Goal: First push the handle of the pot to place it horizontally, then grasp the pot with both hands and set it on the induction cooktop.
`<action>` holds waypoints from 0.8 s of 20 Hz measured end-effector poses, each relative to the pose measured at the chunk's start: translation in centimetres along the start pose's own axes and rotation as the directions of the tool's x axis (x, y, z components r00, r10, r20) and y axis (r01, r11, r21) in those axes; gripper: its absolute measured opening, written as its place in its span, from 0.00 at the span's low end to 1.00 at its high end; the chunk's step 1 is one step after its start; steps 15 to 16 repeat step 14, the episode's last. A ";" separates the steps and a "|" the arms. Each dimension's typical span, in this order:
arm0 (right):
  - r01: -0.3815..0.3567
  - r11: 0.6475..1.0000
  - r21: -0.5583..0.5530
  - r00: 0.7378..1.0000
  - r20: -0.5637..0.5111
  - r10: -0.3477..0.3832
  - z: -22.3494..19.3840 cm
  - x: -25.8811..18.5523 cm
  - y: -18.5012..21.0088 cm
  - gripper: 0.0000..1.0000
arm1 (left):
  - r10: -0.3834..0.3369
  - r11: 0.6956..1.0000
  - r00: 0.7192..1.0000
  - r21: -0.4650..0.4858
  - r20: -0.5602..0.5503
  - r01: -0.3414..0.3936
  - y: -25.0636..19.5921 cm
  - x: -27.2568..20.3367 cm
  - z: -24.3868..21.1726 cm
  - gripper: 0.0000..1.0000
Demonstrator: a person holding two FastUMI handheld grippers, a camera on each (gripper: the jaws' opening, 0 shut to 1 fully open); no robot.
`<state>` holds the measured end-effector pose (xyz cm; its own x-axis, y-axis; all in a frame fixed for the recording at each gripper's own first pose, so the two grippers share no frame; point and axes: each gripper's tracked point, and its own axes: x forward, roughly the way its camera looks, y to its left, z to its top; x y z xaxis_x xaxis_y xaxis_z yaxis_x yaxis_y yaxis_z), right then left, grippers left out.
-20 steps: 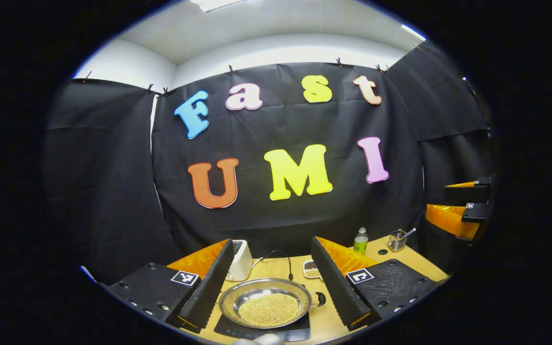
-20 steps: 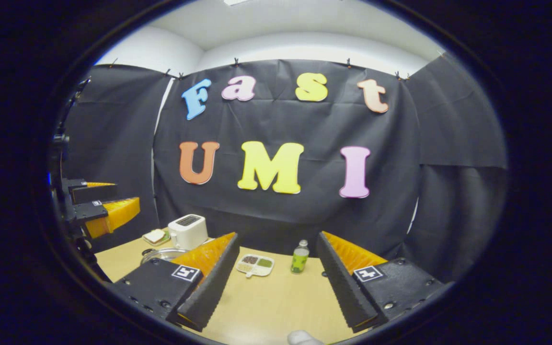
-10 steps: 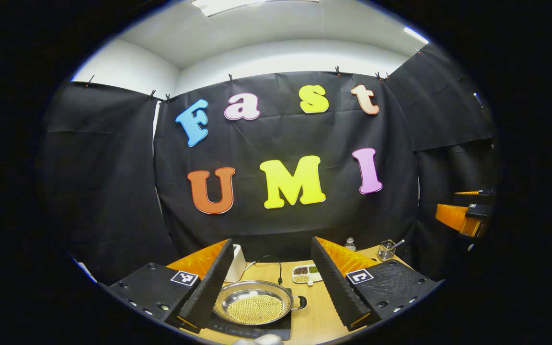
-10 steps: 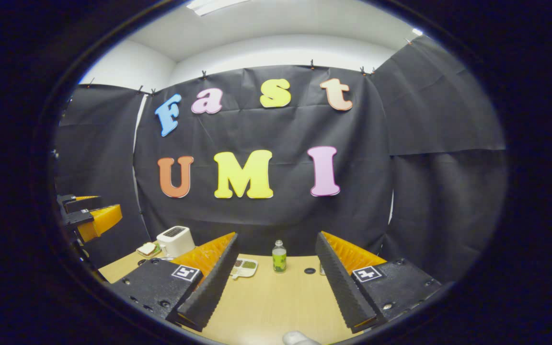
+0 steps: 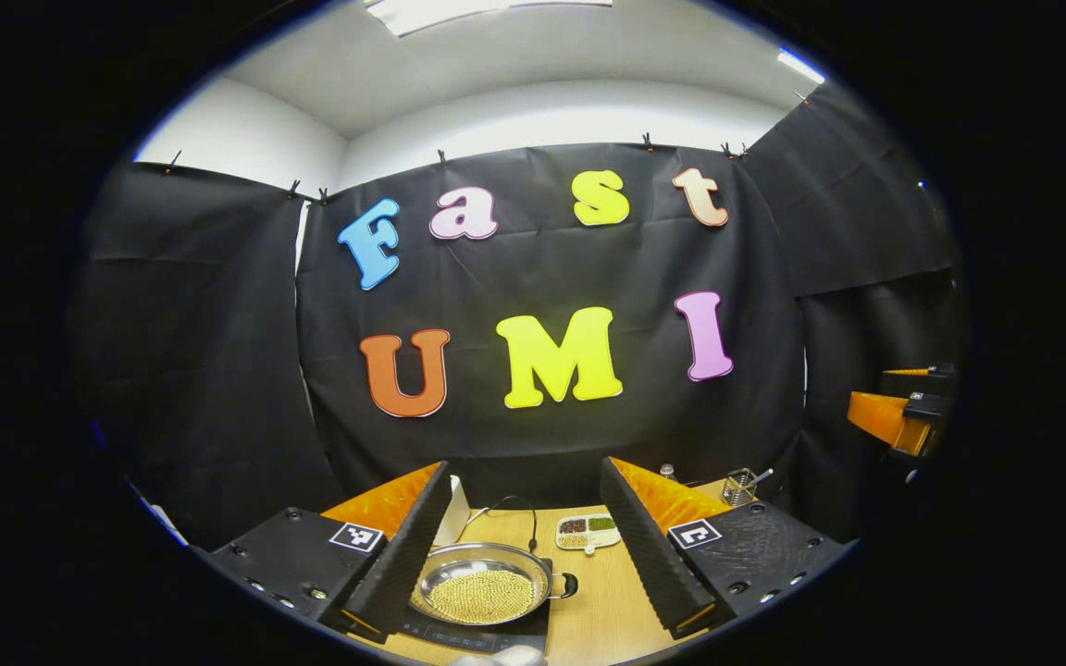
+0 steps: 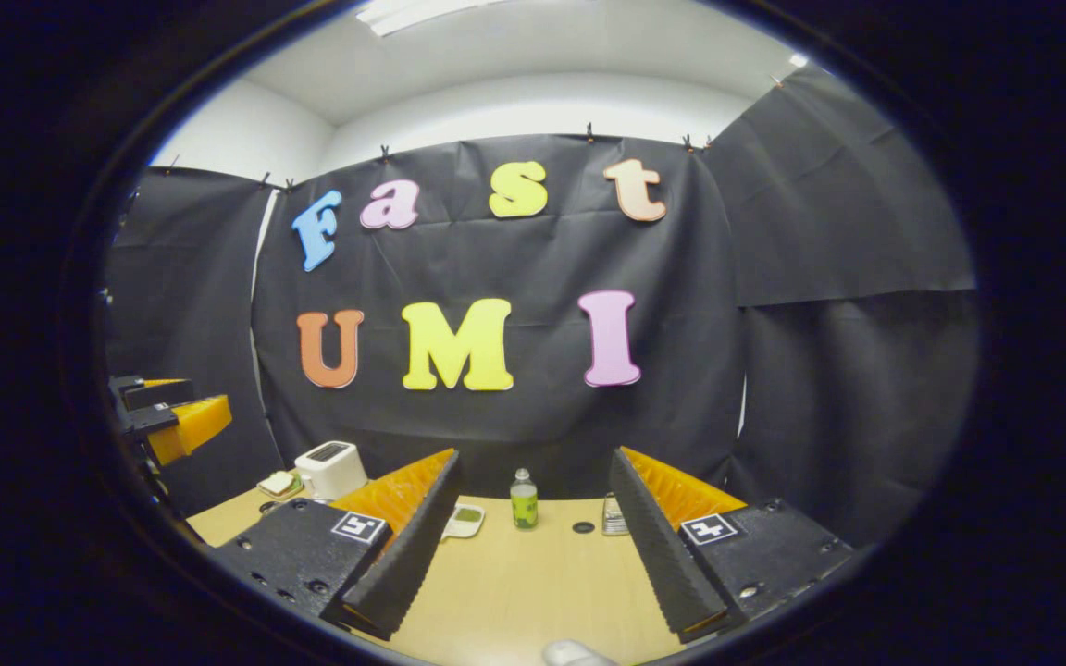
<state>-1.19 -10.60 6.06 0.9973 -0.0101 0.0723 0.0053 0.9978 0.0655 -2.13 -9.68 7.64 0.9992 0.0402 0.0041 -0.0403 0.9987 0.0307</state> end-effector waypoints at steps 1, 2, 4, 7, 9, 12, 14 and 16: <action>0.003 1.000 0.002 1.000 -0.002 -0.003 -0.1 0.0 -0.3 1.00 | 0.001 1.000 1.000 0.003 -0.004 -0.001 0.0 0.1 -0.1 0.96; 0.005 1.000 0.006 1.000 -0.005 -0.005 -0.2 0.1 -0.6 1.00 | 0.003 1.000 1.000 0.004 -0.006 -0.003 -0.2 0.0 -0.2 0.96; 0.005 1.000 0.009 1.000 -0.015 -0.005 -0.7 0.2 -0.9 1.00 | 0.007 1.000 1.000 0.003 -0.008 -0.007 -0.3 0.1 -0.3 0.96; 0.009 1.000 0.006 1.000 -0.026 -0.009 -1.2 0.3 -1.5 1.00 | 0.014 1.000 1.000 0.008 -0.009 -0.014 -0.4 0.1 -0.3 0.96; 0.008 1.000 0.002 1.000 -0.027 -0.008 -1.4 0.4 -1.8 1.00 | 0.016 1.000 1.000 0.008 -0.009 -0.016 -0.6 0.2 -0.4 0.96; 0.003 1.000 -0.001 1.000 -0.027 -0.003 -1.4 0.4 -2.0 1.00 | 0.012 1.000 1.000 0.005 -0.015 -0.012 -1.1 0.2 -0.6 0.96; -0.001 1.000 -0.005 1.000 -0.027 0.001 -1.5 0.3 -2.1 1.00 | 0.010 1.000 1.000 0.006 -0.016 -0.010 -1.5 0.2 -0.6 0.96; -0.001 1.000 -0.005 1.000 -0.027 0.001 -1.5 0.3 -2.1 1.00 | 0.010 1.000 1.000 0.006 -0.016 -0.010 -1.5 0.2 -0.6 0.96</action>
